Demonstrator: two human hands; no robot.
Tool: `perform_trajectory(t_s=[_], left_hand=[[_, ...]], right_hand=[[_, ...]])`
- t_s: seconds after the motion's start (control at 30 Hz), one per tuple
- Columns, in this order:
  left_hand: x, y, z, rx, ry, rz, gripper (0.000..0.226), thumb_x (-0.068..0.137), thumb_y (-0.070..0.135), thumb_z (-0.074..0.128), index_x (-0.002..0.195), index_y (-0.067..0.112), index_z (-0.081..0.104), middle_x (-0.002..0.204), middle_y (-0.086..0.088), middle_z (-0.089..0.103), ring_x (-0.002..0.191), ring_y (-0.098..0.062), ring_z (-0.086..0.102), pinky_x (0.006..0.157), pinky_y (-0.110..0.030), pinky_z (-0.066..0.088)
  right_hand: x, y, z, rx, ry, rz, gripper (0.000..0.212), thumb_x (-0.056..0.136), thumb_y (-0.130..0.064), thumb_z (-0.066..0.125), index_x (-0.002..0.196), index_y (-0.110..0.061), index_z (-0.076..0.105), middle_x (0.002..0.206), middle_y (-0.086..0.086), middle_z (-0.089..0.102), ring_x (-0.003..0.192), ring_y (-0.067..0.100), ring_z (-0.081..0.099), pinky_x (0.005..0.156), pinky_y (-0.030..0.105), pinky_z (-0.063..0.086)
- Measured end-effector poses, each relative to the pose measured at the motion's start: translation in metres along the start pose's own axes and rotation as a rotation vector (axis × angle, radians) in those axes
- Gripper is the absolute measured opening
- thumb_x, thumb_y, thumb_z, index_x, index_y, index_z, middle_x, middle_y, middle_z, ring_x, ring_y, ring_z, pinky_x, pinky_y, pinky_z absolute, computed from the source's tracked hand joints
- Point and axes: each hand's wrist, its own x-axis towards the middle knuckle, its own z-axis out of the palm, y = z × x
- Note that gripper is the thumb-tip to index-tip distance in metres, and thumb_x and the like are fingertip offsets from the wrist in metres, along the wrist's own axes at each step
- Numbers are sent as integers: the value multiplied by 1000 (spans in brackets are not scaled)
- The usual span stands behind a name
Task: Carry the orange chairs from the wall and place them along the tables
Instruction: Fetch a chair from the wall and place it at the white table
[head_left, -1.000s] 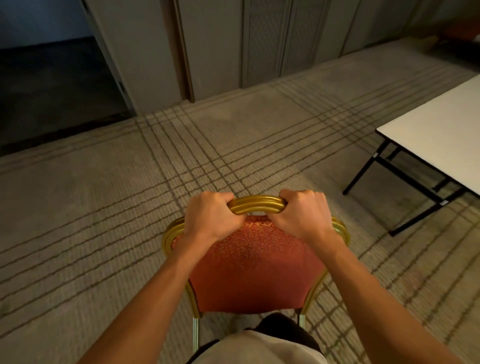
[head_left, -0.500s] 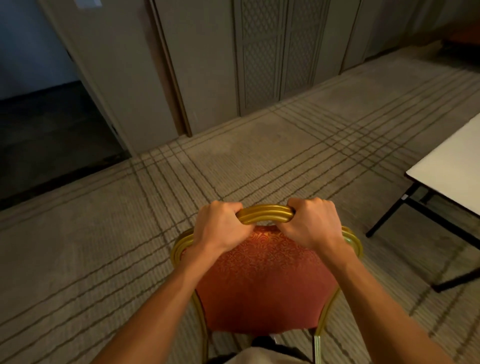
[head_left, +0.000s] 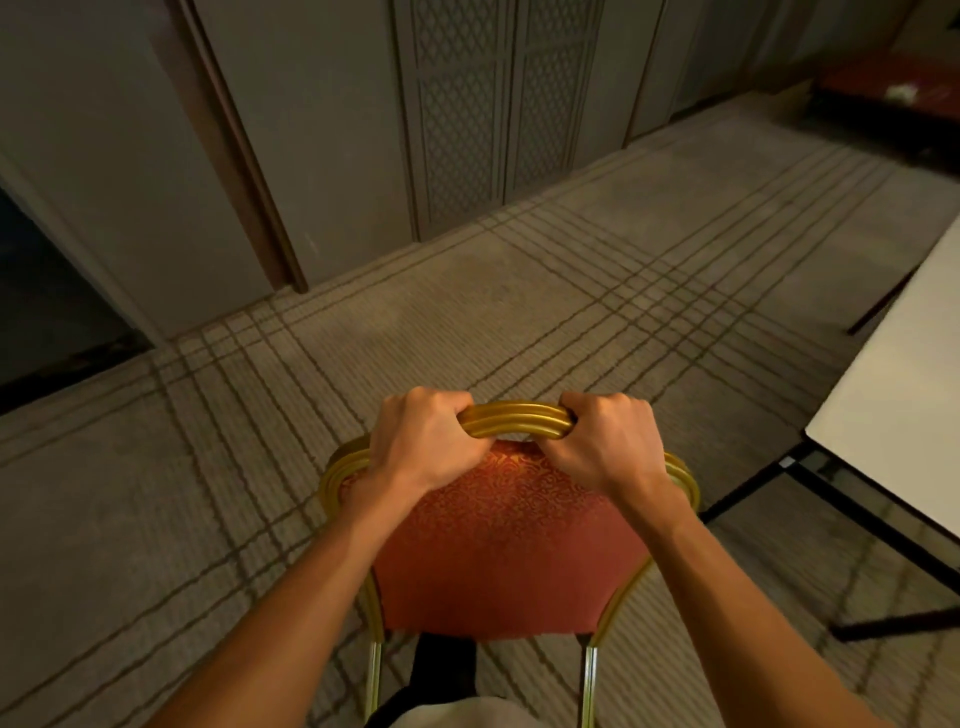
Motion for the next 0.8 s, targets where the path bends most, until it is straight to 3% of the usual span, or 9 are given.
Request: perform_trajectory(t_s=[0.17,0.33,0.47,0.63,0.8], left_hand=[[116,-18,35,-50,-49,17,42,76,53,71,59,20,52,63,-7,64,69,-35,64,56,-34,44],[232,-9,58,-74,-82,103,40,76,52,71,61,19,54,63,-6,64,70,-33,64,59,-34,46],[316,12,82,-78,-117,210,40,76,53,70,65,17,58,63,-4,64,69,-33,64,58,-32,40],[433,49,136,-74,-125,290,37,76,53,70,65,19,60,65,-6,67,73,-36,65,61,-37,48],[528,88,195,-83,-161,305,44,77,57,69,56,23,49,65,-5,66,72,-34,65,60,-37,45]], right_hand=[[104,35,31,-48,-15,58,42,76,-60,42,57,-22,45,49,-4,53,50,27,56,54,34,47],[191,77,35,-95,6,157,44,77,-60,45,60,-20,54,52,-3,57,51,26,58,56,34,47],[247,123,34,-116,24,232,38,79,-57,53,58,-26,45,52,-4,58,51,25,59,56,34,48],[329,206,46,-151,45,316,38,79,-52,63,59,-24,48,56,0,61,57,29,61,57,30,37],[405,292,60,-143,17,345,41,80,-55,62,58,-25,45,55,-3,59,59,28,63,59,30,35]])
